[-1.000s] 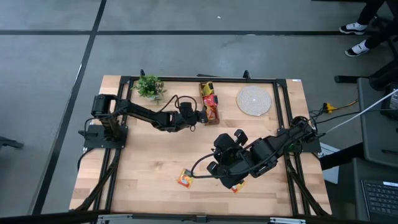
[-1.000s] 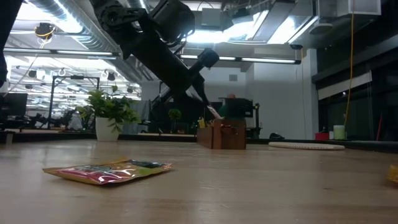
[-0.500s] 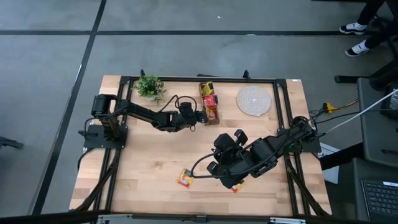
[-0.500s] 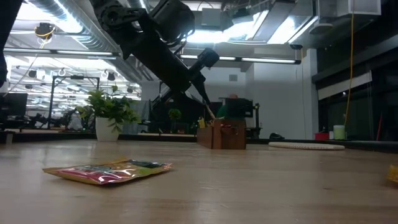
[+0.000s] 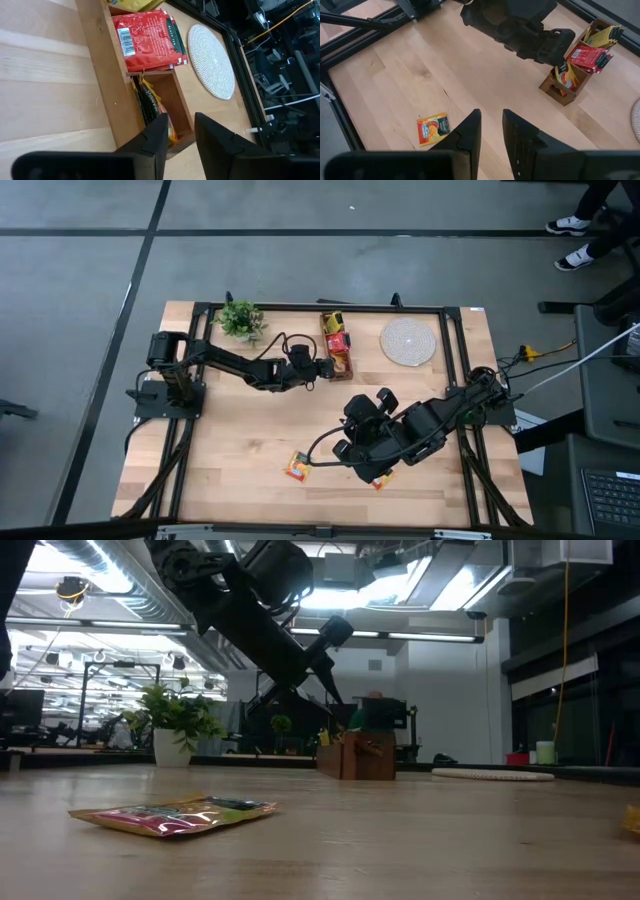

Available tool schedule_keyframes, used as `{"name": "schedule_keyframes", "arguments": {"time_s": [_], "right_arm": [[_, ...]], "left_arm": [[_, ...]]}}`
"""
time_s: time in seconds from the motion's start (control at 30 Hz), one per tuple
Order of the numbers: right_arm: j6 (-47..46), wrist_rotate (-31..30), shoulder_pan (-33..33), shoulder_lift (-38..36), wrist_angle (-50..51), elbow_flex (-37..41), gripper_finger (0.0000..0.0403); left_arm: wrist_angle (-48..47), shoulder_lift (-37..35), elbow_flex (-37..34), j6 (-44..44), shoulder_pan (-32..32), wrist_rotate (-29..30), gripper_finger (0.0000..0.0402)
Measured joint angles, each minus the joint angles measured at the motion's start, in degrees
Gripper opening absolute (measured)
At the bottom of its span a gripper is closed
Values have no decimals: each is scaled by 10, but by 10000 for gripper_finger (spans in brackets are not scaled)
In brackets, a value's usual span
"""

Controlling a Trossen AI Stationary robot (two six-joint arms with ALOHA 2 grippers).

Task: Pick & Place Tea
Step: Adjust the orange tea bags in the wooden organizer

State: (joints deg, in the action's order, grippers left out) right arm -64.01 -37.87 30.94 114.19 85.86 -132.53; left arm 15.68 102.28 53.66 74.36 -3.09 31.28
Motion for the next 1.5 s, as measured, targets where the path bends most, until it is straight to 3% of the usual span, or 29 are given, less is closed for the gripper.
{"name": "schedule_keyframes", "arguments": {"time_s": [0.6, 0.7, 0.9, 1.13, 1.37, 1.5], "right_arm": [[0, 4, 0, 0, 0, 0, 82], [0, 5, 0, 0, 0, 0, 82], [0, 5, 0, 0, 0, 0, 82], [0, 6, 0, 0, 0, 0, 82], [-2, 6, 0, 0, 0, 0, 82], [-2, 6, 0, 0, 0, 0, 82]], "left_arm": [[0, 0, 0, -31, -9, -18, 97], [12, 0, 0, -38, -31, -82, 96], [43, -1, 1, -124, -91, -281, 97], [73, -6, 1, -153, -147, -430, 99], [68, -24, 1, -216, -176, -524, 99], [36, -38, 0, -251, -175, -518, 97]]}}
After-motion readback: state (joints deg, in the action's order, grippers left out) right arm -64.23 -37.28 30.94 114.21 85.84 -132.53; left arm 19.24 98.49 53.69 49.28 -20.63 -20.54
